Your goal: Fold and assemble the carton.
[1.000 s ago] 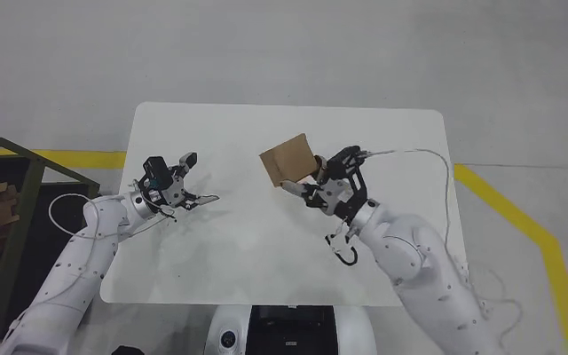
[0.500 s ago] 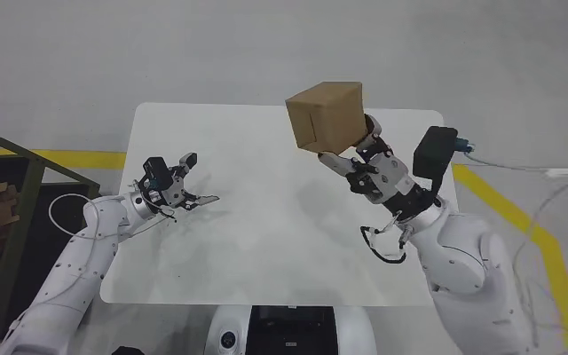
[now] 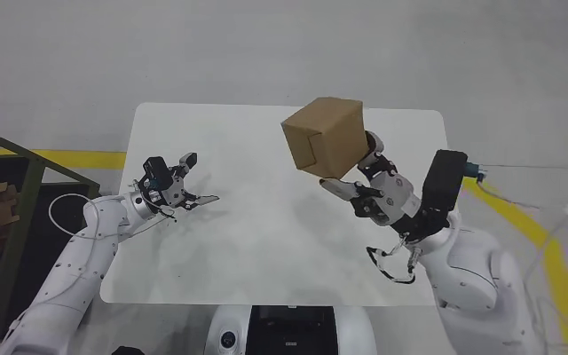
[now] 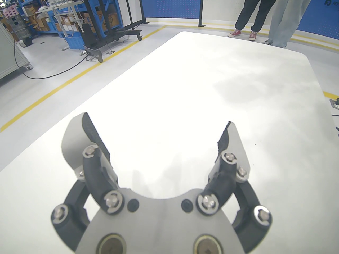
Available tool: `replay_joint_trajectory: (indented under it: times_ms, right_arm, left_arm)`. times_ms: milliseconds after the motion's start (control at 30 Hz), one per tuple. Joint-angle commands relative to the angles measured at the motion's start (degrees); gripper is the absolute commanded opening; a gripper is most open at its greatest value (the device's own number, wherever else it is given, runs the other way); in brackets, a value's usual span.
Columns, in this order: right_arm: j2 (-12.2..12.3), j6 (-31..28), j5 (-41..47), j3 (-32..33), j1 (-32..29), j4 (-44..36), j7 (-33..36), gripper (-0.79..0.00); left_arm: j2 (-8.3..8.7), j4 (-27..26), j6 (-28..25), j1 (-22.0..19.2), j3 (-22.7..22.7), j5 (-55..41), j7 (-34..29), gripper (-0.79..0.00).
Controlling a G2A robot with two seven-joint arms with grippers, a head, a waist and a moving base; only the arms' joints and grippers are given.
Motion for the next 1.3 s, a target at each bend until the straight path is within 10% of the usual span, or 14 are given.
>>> replay_joint_trajectory:
  times_ms: [0,1267]
  right_arm:
    - [-0.05,0.46,0.41,-0.89,0.79,1.6,0.94,-0.526]
    - [-3.54,20.12,-13.48,-23.7,16.95,35.32,15.28,-0.477]
  left_arm:
    - [0.0,0.0,0.0,0.0,0.0,0.0,0.0,0.0]
    - [0.0,0.0,0.0,0.0,0.0,0.0,0.0,0.0]
